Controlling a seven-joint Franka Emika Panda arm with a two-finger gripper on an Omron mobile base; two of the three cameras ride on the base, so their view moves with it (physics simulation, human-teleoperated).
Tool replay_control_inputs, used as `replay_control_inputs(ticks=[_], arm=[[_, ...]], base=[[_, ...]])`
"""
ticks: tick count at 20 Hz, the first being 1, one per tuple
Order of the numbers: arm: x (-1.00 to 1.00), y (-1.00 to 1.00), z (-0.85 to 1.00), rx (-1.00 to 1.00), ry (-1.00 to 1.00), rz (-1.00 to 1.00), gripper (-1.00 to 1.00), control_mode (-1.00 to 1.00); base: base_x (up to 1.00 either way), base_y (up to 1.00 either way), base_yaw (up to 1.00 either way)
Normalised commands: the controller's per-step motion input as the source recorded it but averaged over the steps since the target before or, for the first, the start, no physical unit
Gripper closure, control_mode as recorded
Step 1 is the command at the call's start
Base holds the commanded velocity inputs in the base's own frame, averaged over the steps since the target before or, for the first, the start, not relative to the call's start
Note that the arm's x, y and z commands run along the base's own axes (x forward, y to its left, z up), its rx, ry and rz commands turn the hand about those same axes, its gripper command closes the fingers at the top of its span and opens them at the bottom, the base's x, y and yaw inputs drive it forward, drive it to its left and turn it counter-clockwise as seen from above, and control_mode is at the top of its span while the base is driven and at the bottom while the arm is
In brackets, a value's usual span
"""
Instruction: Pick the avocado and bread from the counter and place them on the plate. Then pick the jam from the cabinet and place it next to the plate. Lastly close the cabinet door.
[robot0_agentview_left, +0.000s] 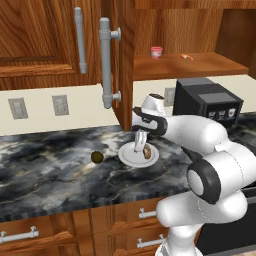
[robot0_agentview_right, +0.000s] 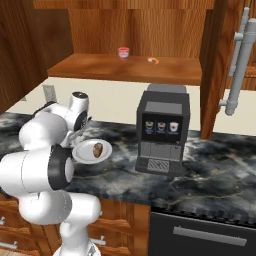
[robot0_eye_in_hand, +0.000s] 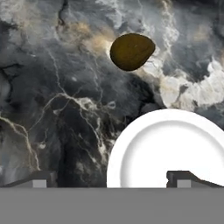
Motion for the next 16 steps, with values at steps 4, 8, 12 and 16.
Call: replay_control_inputs(ticks=[4,8,12,16], arm=[[0.0,0.38,0.0,0.14,0.09,0.25,-1.0,-1.0],[0.0,0.83,0.0,0.0,0.02,0.23,-1.0,-1.0],[-0.01,0.36,-0.03,0.0,0.0,0.19,-1.0,-1.0],[0.0,0.02,-0.12,0.08,-0.03,0.2,-1.0,-1.0]], base=[[0.0,0.0,0.0],[0.0,0.0,0.0],[0.0,0.0,0.0],[0.0,0.0,0.0]])
